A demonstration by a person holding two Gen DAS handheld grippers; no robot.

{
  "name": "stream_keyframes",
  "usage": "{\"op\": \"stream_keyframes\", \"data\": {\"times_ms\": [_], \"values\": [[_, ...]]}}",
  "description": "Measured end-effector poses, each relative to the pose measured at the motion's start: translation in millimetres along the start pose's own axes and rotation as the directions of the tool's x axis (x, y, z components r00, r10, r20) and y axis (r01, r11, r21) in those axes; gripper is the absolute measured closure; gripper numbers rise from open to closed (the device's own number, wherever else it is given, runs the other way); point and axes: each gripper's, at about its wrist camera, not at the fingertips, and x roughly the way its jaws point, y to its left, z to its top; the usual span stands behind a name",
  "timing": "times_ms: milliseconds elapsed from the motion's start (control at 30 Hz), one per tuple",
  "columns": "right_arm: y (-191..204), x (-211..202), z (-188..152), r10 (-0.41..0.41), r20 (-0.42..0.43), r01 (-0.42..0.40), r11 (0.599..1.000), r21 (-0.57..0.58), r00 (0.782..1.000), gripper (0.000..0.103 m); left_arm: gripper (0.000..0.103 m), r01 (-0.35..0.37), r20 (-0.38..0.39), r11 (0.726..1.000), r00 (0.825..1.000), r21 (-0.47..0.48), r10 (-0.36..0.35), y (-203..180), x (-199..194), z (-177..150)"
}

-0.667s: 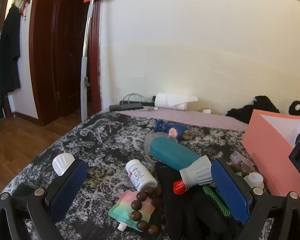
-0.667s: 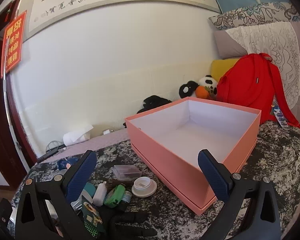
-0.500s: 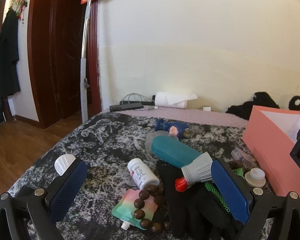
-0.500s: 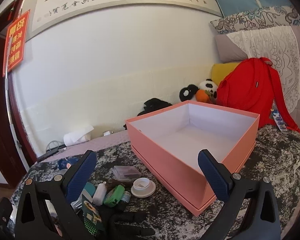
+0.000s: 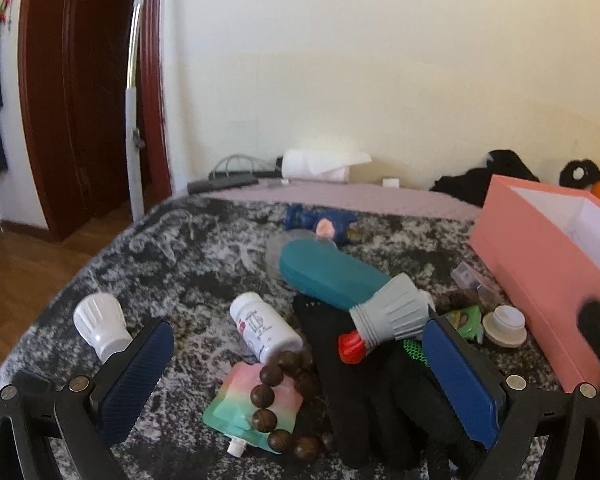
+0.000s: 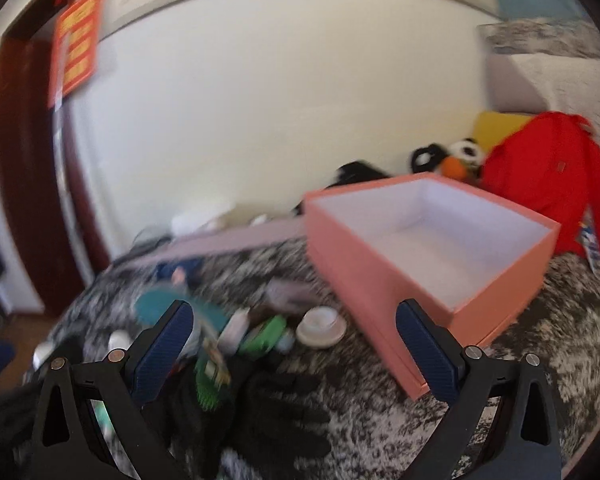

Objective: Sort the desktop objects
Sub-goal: 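Move both grippers toward the pile of items on the bed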

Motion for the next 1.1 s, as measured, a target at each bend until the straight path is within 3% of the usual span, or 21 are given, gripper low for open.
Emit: {"op": "stream_keyframes", "data": {"times_ms": [67,167,267,367,467,567,767,1100], "values": [[-3,0,-8,0.010,-0.022,-0.010,1.000,-0.011,1.000,0.000,0.001,0.041,-0.025,0.998,0.999,-0.046,-0.042,6,2,1],[-21,12,-9,0.086,-0.119,-0.082,0.996,0.039,0.989,0.000,0.001,0.076,-0.024,0.992,0.997,-0.099,-0.079,11,0,1],[-32,21,-3,0.126,-0.156,-0.115,0.990,0.078,0.980,0.000,0.001,0.037,-0.002,0.994,0.999,-0.104,-0.038,9,-5,2],[-33,25,0,0.116,-0.156,-0.106,0.992,0.072,0.981,0.000,0.001,-0.029,-0.005,0.994,1.000,-0.101,0.028,3,-5,2],[-32,26,1,0.106,-0.151,-0.098,0.993,0.062,0.983,0.000,0.001,0.002,-0.011,0.995,1.000,-0.102,-0.003,0,-6,1],[-28,26,4,0.131,-0.158,-0.123,0.990,0.064,0.979,0.000,0.001,0.001,0.007,0.999,1.000,-0.039,-0.001,-6,-6,-3],[-16,34,-2,0.157,-0.164,-0.156,0.988,0.016,0.974,0.000,0.001,-0.034,-0.066,0.999,0.997,0.004,0.034,-7,16,-8],[-24,42,-4,0.186,-0.182,-0.175,0.982,0.071,0.966,0.000,0.001,-0.031,-0.088,0.999,0.996,0.027,0.034,-14,24,-12]]}}
